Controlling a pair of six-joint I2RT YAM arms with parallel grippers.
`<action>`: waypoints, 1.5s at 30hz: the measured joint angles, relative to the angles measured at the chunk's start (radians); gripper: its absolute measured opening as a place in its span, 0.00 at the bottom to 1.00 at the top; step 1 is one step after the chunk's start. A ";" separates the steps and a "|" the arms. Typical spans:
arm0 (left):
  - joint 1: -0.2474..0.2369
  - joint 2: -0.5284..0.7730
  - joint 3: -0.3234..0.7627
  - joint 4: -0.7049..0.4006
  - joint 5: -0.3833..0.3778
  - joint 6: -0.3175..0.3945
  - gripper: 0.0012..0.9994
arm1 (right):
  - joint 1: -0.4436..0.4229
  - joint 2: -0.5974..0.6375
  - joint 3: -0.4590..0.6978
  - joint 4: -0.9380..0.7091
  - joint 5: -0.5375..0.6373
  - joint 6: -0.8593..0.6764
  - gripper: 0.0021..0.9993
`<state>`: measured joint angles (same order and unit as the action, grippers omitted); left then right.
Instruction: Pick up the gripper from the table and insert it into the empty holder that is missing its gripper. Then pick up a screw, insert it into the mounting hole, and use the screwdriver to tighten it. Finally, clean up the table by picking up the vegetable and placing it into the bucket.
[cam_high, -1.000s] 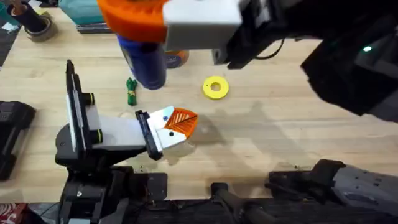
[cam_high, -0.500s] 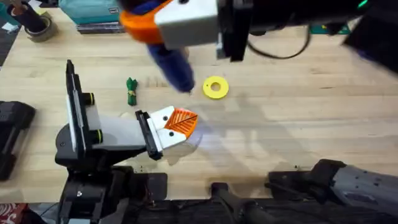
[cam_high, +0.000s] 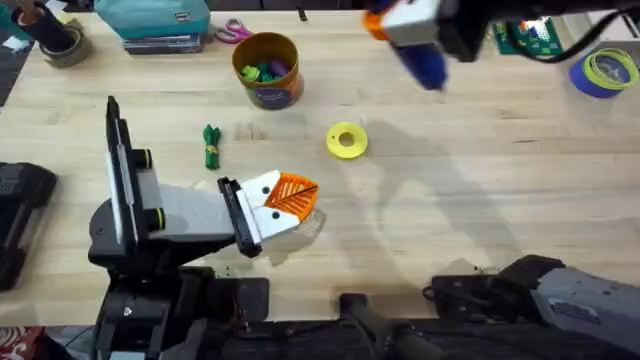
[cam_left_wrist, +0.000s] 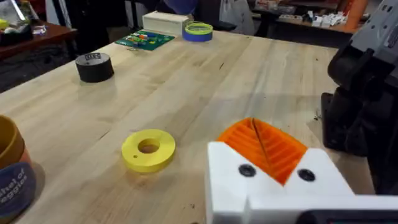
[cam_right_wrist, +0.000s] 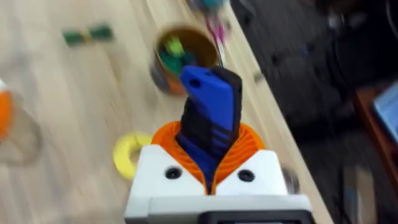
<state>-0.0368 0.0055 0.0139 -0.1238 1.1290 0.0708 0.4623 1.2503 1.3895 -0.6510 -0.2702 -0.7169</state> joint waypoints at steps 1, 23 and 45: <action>0.000 0.000 0.000 0.000 0.000 0.000 0.01 | -0.027 0.000 0.000 -0.028 0.012 -0.024 0.02; 0.000 0.000 0.000 0.000 0.000 0.000 0.01 | -0.352 0.334 -0.321 0.093 0.104 -0.449 0.02; 0.000 0.000 0.000 0.000 0.000 0.000 0.01 | -0.350 0.410 -0.321 0.102 0.195 -0.487 1.00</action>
<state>-0.0368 0.0055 0.0139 -0.1238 1.1290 0.0708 0.1127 1.6607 1.0687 -0.5488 -0.0750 -1.2041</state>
